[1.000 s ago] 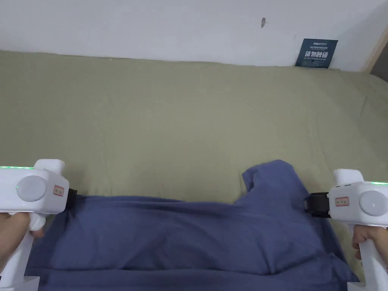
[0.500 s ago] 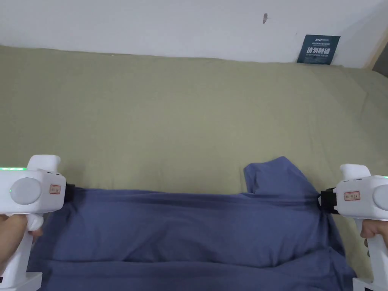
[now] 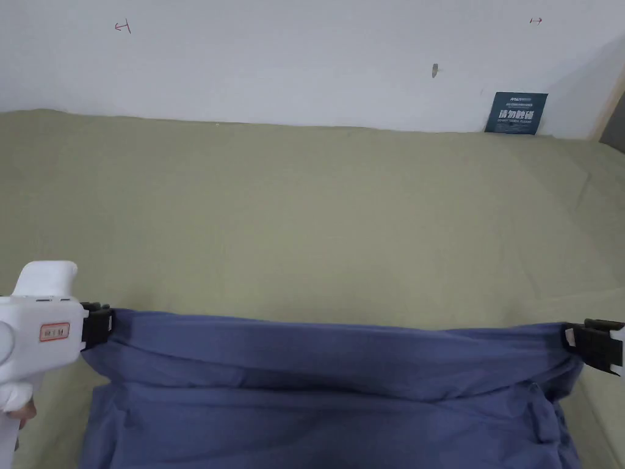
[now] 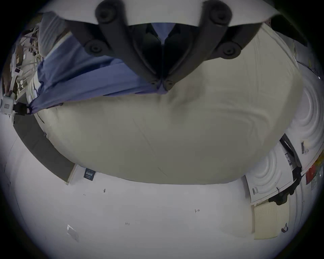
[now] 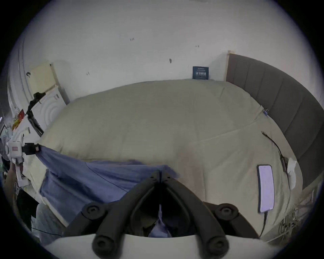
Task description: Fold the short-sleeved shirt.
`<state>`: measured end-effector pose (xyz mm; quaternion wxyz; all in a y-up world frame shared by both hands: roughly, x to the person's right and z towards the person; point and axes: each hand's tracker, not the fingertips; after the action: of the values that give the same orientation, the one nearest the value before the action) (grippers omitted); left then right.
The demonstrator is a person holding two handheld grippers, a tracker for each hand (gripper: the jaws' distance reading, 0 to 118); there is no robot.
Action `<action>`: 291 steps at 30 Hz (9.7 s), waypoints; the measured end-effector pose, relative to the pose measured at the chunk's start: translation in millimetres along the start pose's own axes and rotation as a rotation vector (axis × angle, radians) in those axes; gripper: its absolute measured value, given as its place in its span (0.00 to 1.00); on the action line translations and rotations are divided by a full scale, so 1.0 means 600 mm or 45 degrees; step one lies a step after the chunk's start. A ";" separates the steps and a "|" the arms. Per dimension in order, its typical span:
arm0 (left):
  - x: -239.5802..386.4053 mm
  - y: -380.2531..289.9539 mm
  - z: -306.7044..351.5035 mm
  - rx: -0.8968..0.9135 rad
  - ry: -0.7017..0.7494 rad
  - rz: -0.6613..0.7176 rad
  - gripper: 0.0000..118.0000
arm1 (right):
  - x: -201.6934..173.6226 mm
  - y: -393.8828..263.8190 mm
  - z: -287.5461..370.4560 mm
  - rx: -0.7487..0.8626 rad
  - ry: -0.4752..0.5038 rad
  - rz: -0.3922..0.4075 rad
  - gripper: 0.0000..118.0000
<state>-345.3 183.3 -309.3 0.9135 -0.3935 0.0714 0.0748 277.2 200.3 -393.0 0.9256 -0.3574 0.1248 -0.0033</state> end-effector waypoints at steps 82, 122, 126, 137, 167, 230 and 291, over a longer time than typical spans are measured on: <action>-0.156 -0.152 -0.101 -0.528 -0.824 0.610 1.00 | -0.422 -0.153 0.030 0.476 -0.069 0.187 0.00; 0.056 -0.044 0.071 -0.333 -0.321 0.007 0.08 | -0.383 -0.078 0.006 0.566 -0.139 0.154 0.00; 0.159 -0.055 0.031 -0.404 -0.315 -0.159 0.08 | -0.376 -0.080 0.006 0.552 -0.154 0.165 0.00; 0.292 -0.131 -0.092 -0.519 -0.486 -0.202 0.96 | -0.333 -0.104 0.007 0.506 -0.212 0.162 0.00; 0.260 -0.207 -0.110 -0.510 -0.680 0.224 0.00 | -0.326 -0.126 -0.009 0.416 -0.182 0.133 0.00; 0.070 -0.018 0.092 -0.275 -0.342 0.059 0.09 | -0.369 -0.087 0.016 0.545 -0.102 0.167 0.00; -0.001 -0.120 -0.017 -0.310 -0.736 0.327 0.00 | -0.407 -0.150 -0.205 -0.372 1.125 -0.332 0.00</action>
<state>-332.7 127.2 -265.0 0.8254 -0.4500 -0.1510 0.3057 19.4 75.3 -365.4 0.7158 -0.4609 0.4595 -0.2532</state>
